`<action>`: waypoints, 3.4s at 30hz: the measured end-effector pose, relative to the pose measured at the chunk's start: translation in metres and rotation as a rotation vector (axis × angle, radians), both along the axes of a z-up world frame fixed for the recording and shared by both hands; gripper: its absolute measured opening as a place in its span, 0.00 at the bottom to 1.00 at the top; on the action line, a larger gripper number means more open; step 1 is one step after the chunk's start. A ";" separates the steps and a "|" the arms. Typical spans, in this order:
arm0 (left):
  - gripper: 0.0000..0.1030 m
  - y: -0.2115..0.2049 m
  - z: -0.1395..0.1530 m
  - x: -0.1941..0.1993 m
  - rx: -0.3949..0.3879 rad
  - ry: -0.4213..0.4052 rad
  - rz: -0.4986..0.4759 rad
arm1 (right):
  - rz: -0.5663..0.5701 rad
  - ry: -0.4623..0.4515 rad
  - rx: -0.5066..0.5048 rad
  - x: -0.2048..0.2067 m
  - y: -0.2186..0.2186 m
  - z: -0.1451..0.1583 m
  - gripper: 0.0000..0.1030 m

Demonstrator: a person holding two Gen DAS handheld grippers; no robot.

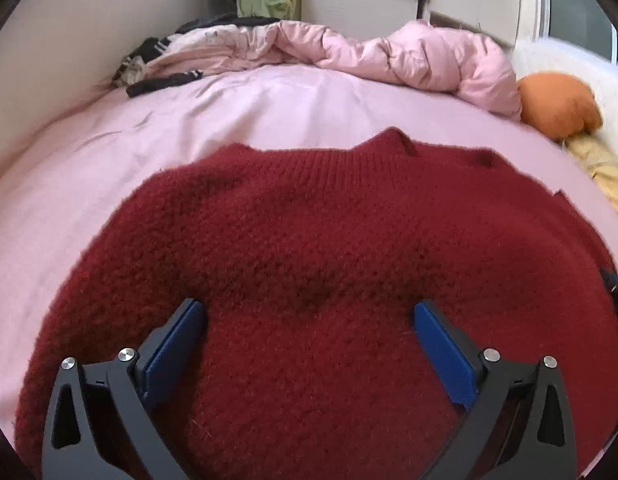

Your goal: Fold clothes

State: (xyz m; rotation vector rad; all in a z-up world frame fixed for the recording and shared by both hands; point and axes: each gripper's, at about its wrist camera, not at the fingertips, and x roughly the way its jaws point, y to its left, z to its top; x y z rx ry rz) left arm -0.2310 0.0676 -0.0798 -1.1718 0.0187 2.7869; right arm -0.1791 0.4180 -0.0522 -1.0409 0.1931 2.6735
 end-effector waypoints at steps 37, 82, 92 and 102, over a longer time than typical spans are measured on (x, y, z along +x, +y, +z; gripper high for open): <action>1.00 -0.036 0.017 0.002 -0.068 -0.037 0.129 | -0.022 -0.057 0.084 -0.009 -0.013 0.003 0.60; 1.00 -0.017 0.082 0.199 -0.047 -0.112 -0.126 | 0.062 -0.045 0.036 0.190 -0.160 0.112 0.75; 1.00 -0.015 0.084 0.199 -0.088 -0.117 -0.134 | 0.085 -0.058 -0.050 0.187 -0.153 0.110 0.75; 1.00 -0.014 0.084 0.197 -0.100 -0.139 -0.127 | 0.153 -0.114 -0.424 0.177 -0.115 0.086 0.75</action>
